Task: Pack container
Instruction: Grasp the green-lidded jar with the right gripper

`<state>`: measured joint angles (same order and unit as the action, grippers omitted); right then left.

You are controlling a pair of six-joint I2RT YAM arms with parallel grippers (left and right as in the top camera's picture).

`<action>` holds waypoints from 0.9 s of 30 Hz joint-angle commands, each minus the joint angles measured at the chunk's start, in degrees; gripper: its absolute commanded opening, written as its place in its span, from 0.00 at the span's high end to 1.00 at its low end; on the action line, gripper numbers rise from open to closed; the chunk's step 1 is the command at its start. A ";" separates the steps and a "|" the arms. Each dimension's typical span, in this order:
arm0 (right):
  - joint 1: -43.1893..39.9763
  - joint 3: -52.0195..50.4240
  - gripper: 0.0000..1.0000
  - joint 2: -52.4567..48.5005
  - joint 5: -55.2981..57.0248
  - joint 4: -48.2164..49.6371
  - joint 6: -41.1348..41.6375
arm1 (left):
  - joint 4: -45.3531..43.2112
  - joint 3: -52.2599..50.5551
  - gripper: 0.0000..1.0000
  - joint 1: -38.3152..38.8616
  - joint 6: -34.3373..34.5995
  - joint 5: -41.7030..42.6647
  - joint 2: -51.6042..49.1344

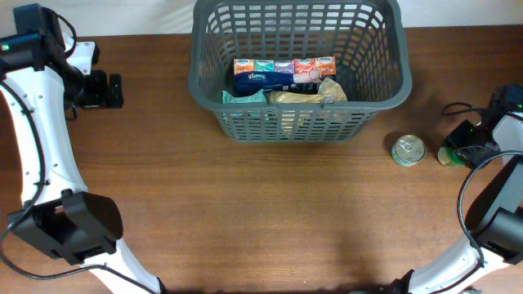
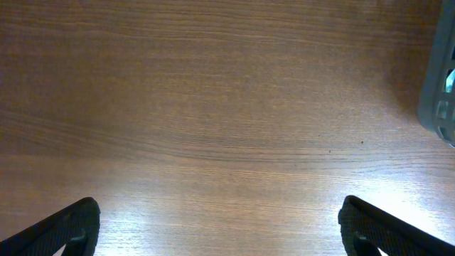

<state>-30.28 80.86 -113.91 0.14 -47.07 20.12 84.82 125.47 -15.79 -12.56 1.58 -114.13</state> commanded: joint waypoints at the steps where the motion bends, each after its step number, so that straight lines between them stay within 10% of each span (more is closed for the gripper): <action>1: 0.20 -0.44 0.62 0.02 0.46 -0.44 1.44 | 0.02 -0.13 0.01 -0.13 0.55 0.81 -0.31; 13: 0.26 6.05 0.70 4.37 -2.03 -7.13 1.40 | 0.02 -0.13 0.01 -0.13 0.55 0.81 -0.31; 27: 13.51 38.95 0.96 27.58 -13.66 -19.74 -11.02 | 0.02 -0.13 0.01 -0.13 0.55 0.81 -0.31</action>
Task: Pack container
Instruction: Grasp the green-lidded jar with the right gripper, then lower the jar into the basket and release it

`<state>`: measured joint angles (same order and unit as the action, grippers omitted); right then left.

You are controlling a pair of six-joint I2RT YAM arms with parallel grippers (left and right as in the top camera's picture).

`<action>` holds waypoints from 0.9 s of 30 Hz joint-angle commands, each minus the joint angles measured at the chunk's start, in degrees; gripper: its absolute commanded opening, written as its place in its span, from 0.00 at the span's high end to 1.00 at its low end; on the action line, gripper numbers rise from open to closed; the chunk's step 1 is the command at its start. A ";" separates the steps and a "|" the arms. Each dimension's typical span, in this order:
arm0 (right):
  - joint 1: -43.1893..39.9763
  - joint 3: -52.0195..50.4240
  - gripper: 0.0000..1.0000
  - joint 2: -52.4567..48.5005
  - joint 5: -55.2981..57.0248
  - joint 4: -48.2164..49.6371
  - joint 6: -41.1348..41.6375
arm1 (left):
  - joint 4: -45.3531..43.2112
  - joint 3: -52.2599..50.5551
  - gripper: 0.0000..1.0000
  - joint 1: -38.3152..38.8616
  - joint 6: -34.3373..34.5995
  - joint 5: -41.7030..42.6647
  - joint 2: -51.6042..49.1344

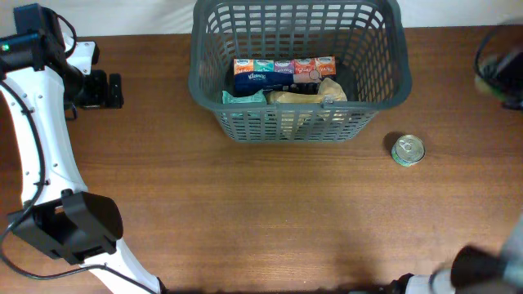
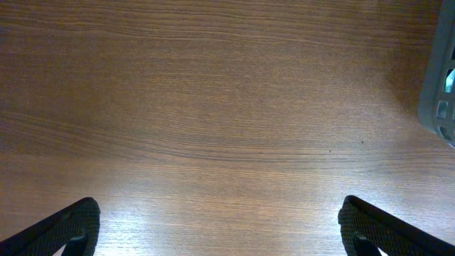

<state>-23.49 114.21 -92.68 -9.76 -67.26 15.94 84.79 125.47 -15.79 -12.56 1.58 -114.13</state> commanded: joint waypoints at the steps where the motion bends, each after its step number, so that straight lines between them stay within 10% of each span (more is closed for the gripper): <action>1: 9.33 6.64 0.96 7.39 -3.80 1.05 -7.91 | 0.04 -0.13 0.01 -0.13 0.55 0.81 -0.28; 10: 33.38 7.04 0.96 -0.66 -2.62 6.47 -17.66 | 0.04 -0.13 0.01 -0.13 0.55 0.81 -0.31; 27: 33.11 6.82 0.96 -29.55 2.80 -1.95 -15.10 | 0.04 -0.13 0.01 -0.13 0.55 0.81 -0.28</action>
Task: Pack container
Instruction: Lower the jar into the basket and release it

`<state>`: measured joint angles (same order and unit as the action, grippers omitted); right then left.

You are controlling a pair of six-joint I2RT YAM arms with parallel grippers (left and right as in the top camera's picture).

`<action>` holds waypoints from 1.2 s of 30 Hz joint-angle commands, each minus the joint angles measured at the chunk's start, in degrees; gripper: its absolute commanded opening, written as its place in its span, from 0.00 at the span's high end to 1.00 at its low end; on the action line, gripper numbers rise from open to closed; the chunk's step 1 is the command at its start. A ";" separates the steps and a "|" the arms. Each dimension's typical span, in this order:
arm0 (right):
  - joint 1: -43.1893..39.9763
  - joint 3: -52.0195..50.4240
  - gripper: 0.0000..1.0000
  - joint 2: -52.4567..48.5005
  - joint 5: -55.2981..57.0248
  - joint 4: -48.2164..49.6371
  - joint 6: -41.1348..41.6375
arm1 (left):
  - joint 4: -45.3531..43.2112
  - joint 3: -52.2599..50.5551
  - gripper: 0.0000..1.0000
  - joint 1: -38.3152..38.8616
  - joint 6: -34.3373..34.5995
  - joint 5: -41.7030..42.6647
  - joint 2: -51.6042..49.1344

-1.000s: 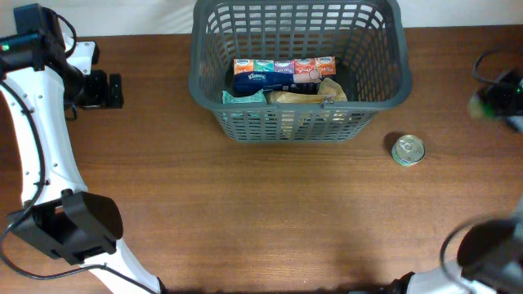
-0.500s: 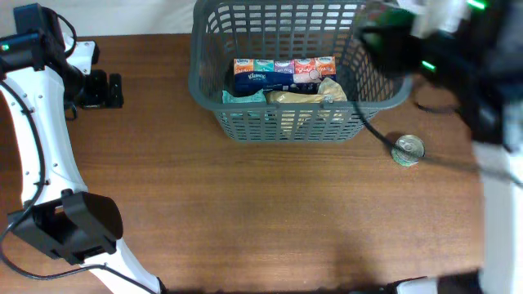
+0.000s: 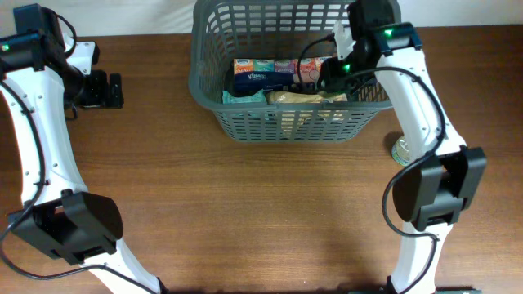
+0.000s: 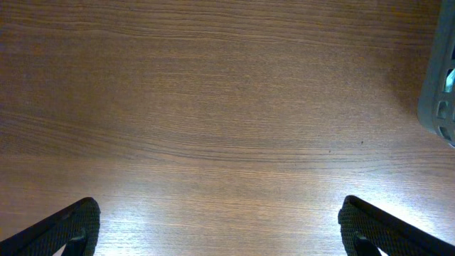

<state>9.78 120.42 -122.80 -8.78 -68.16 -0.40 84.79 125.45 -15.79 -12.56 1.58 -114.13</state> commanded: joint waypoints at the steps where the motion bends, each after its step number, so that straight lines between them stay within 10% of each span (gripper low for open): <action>1: -0.15 0.31 0.96 0.57 3.85 -1.86 2.40 | 0.04 -0.11 0.01 -0.13 0.52 0.81 -0.31; 5: -0.15 -0.26 0.72 0.57 10.19 -3.76 5.38 | 0.04 -0.11 0.01 -0.13 0.55 0.81 -0.31; 12: -0.20 -2.64 0.71 0.57 11.39 -4.52 5.40 | 0.04 -0.11 0.01 -0.13 0.52 0.81 -0.31; 18: -0.13 -2.60 0.12 0.63 10.91 -3.85 5.38 | 0.04 -0.11 0.01 -0.13 0.55 0.81 -0.28; 25: -0.15 2.03 0.10 3.23 10.54 -2.23 5.38 | 0.04 -0.11 0.01 -0.13 0.55 0.81 -0.31; 36: -2.27 36.72 0.08 12.48 20.68 -11.47 5.16 | 0.04 -0.11 0.01 -0.13 0.52 0.81 -0.31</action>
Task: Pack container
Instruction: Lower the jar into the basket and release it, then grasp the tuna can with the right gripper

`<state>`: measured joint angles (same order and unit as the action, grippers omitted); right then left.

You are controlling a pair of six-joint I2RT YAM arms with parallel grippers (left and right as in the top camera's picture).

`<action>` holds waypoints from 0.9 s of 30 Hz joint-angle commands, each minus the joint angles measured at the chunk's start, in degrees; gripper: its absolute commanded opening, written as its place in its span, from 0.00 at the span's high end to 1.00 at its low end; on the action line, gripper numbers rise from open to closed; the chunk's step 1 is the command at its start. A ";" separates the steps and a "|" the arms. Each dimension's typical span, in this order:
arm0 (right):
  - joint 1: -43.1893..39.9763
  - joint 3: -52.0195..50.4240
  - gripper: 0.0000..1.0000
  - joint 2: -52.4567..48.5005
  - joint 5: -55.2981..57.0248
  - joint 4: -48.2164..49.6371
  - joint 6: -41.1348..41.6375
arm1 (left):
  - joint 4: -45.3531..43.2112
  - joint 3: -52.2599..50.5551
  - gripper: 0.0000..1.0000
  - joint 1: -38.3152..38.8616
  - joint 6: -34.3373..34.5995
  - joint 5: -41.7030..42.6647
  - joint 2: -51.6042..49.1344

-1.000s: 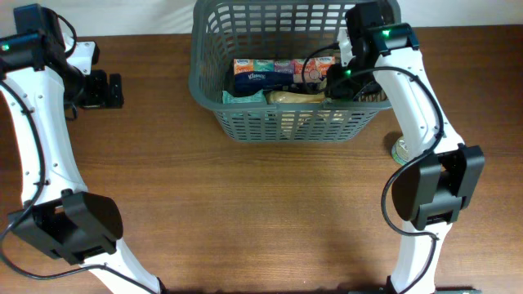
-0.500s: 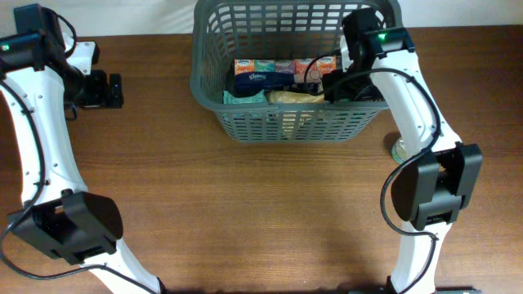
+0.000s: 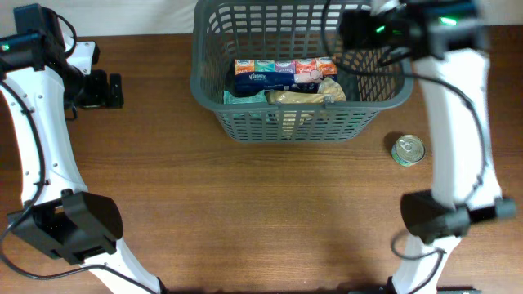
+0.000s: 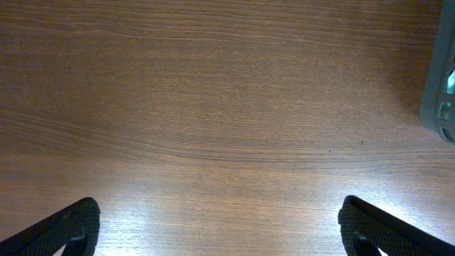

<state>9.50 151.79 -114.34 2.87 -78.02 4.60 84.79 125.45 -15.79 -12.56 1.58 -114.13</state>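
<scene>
The grey plastic basket (image 3: 298,122) stands at the back middle of the table. It holds a row of tissue packs (image 3: 282,72) and a tan bag (image 3: 306,95). A silver can (image 3: 408,150) stands on the table to the right of the basket. My right gripper (image 3: 357,29) hangs blurred over the basket's right rear; its jaws cannot be made out. At the far left my left gripper (image 3: 114,90) (image 4: 220,238) is open over bare wood, with nothing between its fingers.
The wooden table (image 3: 261,212) stretches in front of the basket. In the left wrist view the basket's corner (image 4: 444,71) shows at the right edge. The right arm (image 3: 458,122) crosses above the can.
My right gripper was low inside the basket's right part; now it is higher, over the right rear rim, and blurred. The left arm, the can and the basket's visible contents have not moved.
My right gripper was at the table's right edge on a small green thing beside the can. Then it was a blur at the far right and the green thing was gone from the table. Then it was down in the basket, and now it is above it.
</scene>
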 commanded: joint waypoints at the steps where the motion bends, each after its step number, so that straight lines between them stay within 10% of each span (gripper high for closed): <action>1: -3.30 5.95 0.08 4.83 11.63 -2.23 0.17 | 0.04 -0.11 0.01 -0.13 0.55 0.81 -0.28; 11: -42.01 -13.88 0.10 5.88 -10.25 -1.60 9.68 | 0.04 -0.11 0.01 -0.13 0.55 0.81 -0.28; 27: -32.57 -67.67 0.05 5.07 -12.57 27.87 2.16 | 0.04 -0.11 0.01 -0.13 0.55 0.81 -0.31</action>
<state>-24.73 86.74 -109.97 -9.06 -52.27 11.49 84.77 125.45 -15.79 -12.56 1.58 -114.13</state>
